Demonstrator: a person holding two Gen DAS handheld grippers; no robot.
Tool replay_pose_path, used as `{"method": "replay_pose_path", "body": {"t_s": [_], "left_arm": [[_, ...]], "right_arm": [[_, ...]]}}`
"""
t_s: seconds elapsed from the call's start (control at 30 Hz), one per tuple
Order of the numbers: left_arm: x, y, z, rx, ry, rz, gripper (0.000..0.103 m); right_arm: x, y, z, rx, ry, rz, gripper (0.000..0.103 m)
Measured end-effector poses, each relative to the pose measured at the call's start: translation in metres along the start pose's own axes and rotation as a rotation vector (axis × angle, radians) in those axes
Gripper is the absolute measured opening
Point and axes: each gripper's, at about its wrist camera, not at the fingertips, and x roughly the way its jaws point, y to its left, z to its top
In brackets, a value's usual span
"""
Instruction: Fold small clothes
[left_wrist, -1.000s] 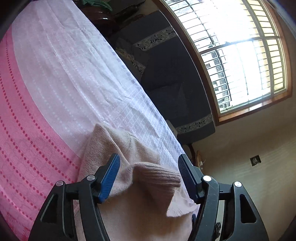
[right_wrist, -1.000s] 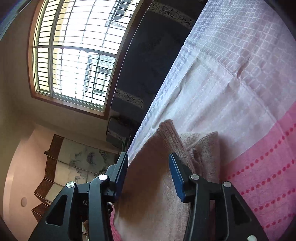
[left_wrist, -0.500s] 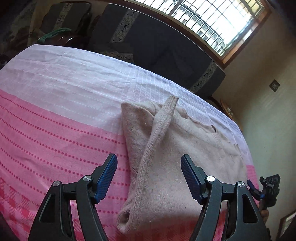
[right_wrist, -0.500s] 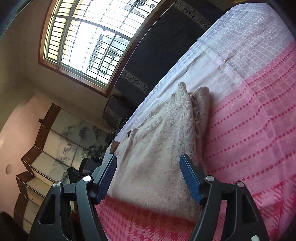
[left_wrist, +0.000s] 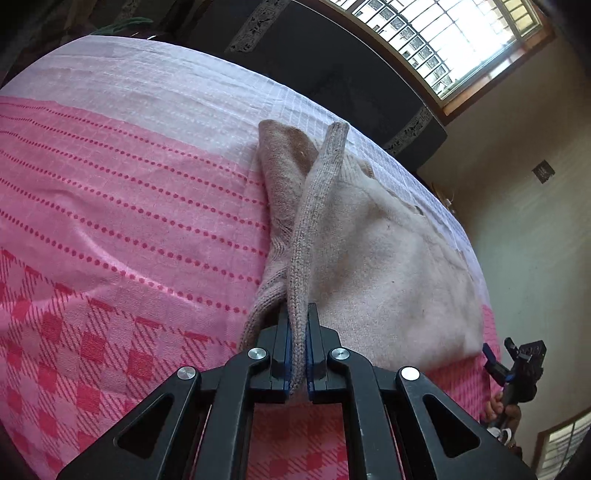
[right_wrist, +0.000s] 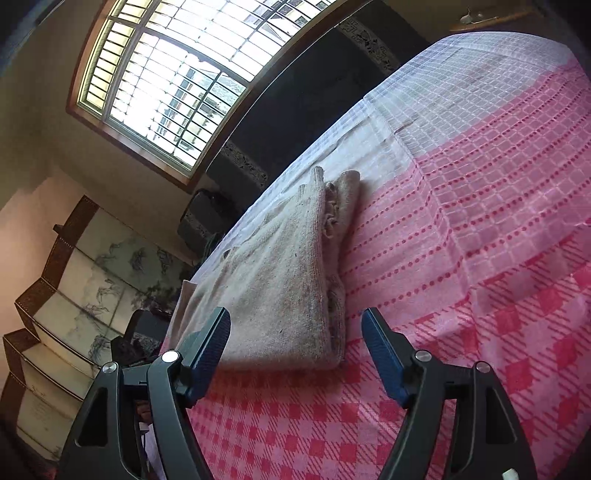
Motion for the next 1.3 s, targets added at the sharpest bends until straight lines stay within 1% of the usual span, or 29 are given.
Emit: {"method": "replay_pose_path", "body": {"t_s": [0.03,0.07,0.1,0.17,0.23,0.3,0.37,0.43,0.47,0.5,0.53,0.57,0.7,0.77,0.83,0.9,0.97,1.03,1.07,1.13,1.2,1.3], "left_arm": [[0.000,0.005,-0.001,-0.014,-0.005,-0.026,0.008],[-0.002,0.008,0.000,-0.026,-0.022,-0.031,0.009],[-0.005,0.009,0.002,-0.025,-0.041,-0.021,0.011],[-0.006,0.006,0.004,-0.005,-0.058,-0.011,0.017],[-0.004,0.002,0.003,0.012,-0.055,0.005,0.019],[-0.004,-0.003,-0.001,0.056,-0.069,0.023,0.021],[-0.005,-0.007,-0.004,0.094,-0.079,0.034,0.024],[-0.004,-0.011,-0.005,0.115,-0.086,0.049,0.024],[-0.004,-0.012,-0.004,0.114,-0.087,0.055,0.020],[-0.004,-0.011,-0.003,0.110,-0.084,0.070,0.016],[-0.004,-0.010,-0.003,0.110,-0.078,0.083,0.009],[-0.005,-0.010,-0.002,0.106,-0.073,0.081,0.008],[-0.011,-0.001,-0.006,0.071,-0.057,0.056,0.007],[-0.012,0.003,-0.007,0.060,-0.060,0.048,0.007],[-0.013,0.003,-0.007,0.076,-0.066,0.050,0.007],[-0.013,0.001,-0.008,0.086,-0.070,0.061,0.007],[-0.014,0.002,-0.008,0.068,-0.069,0.051,0.008],[-0.017,0.001,-0.007,0.053,-0.077,0.059,0.010],[-0.021,0.000,-0.006,0.047,-0.084,0.063,0.010],[-0.031,-0.004,-0.005,0.043,-0.114,0.073,0.010],[-0.037,-0.015,-0.001,0.082,-0.136,0.094,0.012],[-0.035,-0.035,0.003,0.172,-0.152,0.178,0.014]], "right_arm": [[0.002,0.002,0.001,-0.006,0.008,-0.012,0.073],[0.004,0.003,0.002,-0.015,0.021,-0.021,0.073],[0.007,0.005,0.003,-0.026,0.034,-0.023,0.073],[0.015,0.010,0.004,-0.058,0.066,-0.033,0.073],[0.025,0.012,0.005,-0.073,0.111,-0.029,0.073],[0.034,0.015,0.004,-0.096,0.165,-0.040,0.072],[0.038,0.021,0.004,-0.139,0.187,-0.021,0.063],[0.042,0.027,0.004,-0.193,0.205,-0.072,0.020],[0.044,0.027,0.005,-0.201,0.219,-0.103,0.014],[0.045,0.023,0.006,-0.187,0.229,-0.107,0.012],[0.044,0.020,0.007,-0.172,0.234,-0.099,0.010],[0.040,0.018,0.006,-0.161,0.238,-0.093,0.010],[0.023,0.013,0.005,-0.133,0.263,-0.033,0.008],[0.018,0.005,0.004,-0.124,0.289,-0.034,0.007],[0.021,-0.009,0.003,-0.102,0.317,-0.058,0.007],[0.021,-0.015,0.004,-0.075,0.323,-0.031,0.007],[0.019,-0.010,0.006,-0.109,0.309,-0.062,0.009],[0.016,-0.007,0.007,-0.112,0.282,-0.069,0.011],[0.011,-0.004,0.008,-0.121,0.248,-0.088,0.011],[0.001,0.007,0.011,-0.146,0.177,-0.084,0.011],[-0.006,0.022,0.013,-0.170,0.112,-0.058,0.012],[-0.002,0.049,0.014,-0.236,0.068,-0.015,0.013]]}}
